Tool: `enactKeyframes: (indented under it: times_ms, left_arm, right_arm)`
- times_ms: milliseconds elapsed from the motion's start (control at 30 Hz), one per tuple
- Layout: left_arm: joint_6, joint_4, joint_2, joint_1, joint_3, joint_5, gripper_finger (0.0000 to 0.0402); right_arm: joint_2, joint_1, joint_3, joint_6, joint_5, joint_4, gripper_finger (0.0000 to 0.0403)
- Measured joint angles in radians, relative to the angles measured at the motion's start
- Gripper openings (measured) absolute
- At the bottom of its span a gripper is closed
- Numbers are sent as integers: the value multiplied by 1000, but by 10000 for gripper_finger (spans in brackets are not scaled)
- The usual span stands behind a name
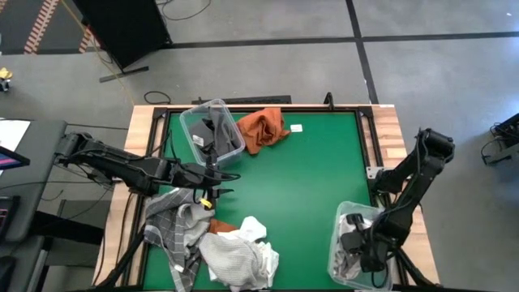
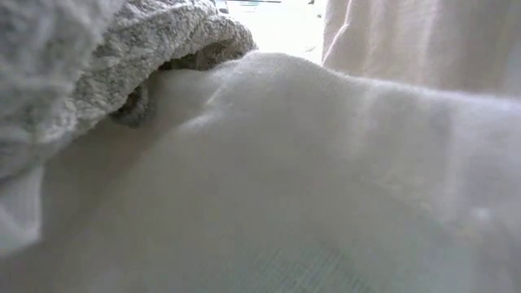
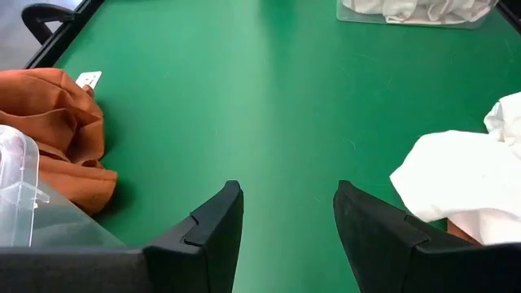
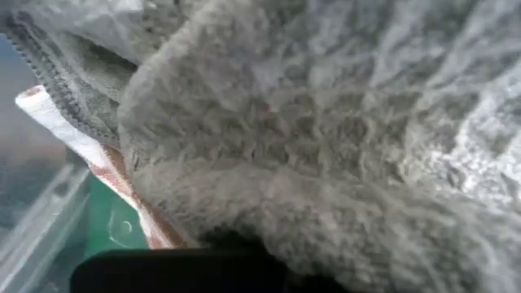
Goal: Sort towels by color in basket
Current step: Put the light gray towel into the bottom transparent bin
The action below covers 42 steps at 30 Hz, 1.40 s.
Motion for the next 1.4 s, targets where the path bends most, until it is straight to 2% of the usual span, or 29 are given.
enactKeyframes:
  times_ms: [200,500,667,933,1100,1233,1400]
  left_arm:
    - [16,0,0,0,0,0,183]
    - [42,-2,0,0,0,17,183]
    - [50,-2,0,0,0,21,183]
    - [51,-15,0,0,0,23,183]
    - [44,-35,0,0,0,44,183]
    - [33,-46,0,0,0,72,183]
    - [30,-45,0,-1,0,190,183]
  right_arm:
    - [-6,-45,6,53,-58,-15,76]
    - [-68,-92,141,133,-84,-216,194]
    - [-126,-106,228,141,-84,-294,237]
    - [-216,-107,299,237,-83,-379,244]
    - [-267,-114,301,263,-76,-369,244]
    - [-278,-146,301,226,-55,-311,244]
    - [-279,-198,301,114,-53,-187,244]
